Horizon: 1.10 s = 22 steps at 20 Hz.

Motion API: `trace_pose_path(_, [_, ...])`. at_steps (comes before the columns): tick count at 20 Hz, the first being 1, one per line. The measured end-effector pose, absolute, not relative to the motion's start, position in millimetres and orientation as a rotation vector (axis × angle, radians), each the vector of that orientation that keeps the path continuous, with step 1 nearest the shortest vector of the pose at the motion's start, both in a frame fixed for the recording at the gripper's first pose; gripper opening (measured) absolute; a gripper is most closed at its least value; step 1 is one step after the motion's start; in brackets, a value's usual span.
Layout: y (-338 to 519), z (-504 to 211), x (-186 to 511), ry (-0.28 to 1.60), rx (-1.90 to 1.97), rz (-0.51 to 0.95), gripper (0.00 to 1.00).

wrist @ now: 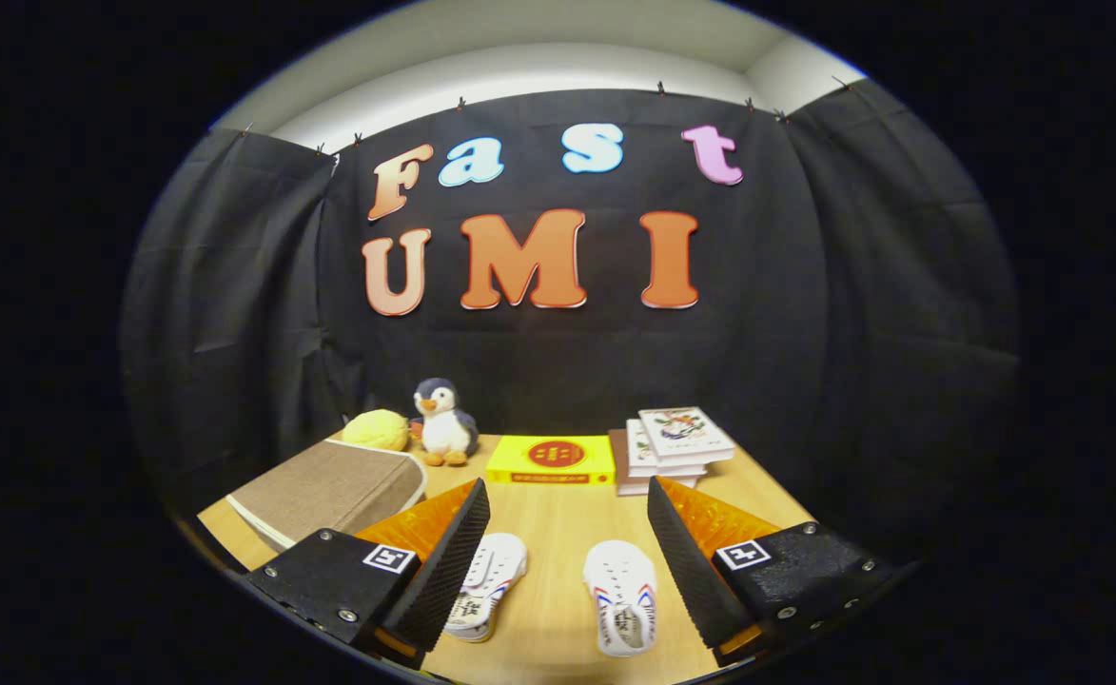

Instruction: Open the storage box then place both shoes into the box .Put the left shoe in first, then the right shoe, with the right side of both shoes facing outward in a uniform manner.

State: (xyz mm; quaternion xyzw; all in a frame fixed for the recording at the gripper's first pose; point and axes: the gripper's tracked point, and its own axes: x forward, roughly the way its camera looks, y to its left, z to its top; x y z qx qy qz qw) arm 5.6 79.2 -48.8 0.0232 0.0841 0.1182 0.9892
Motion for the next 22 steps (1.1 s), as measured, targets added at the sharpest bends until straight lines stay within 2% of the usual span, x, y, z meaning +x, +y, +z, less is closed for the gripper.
trace_pose_path(5, [135.9,-98.3,20.5,0.436,0.395,0.506,0.98])
trace_pose_path(12, [193.5,-140.4,20.6,0.725,0.689,0.770,0.98])
trace_pose_path(22, [270.5,-167.2,15.0,0.927,0.887,0.999,0.98])
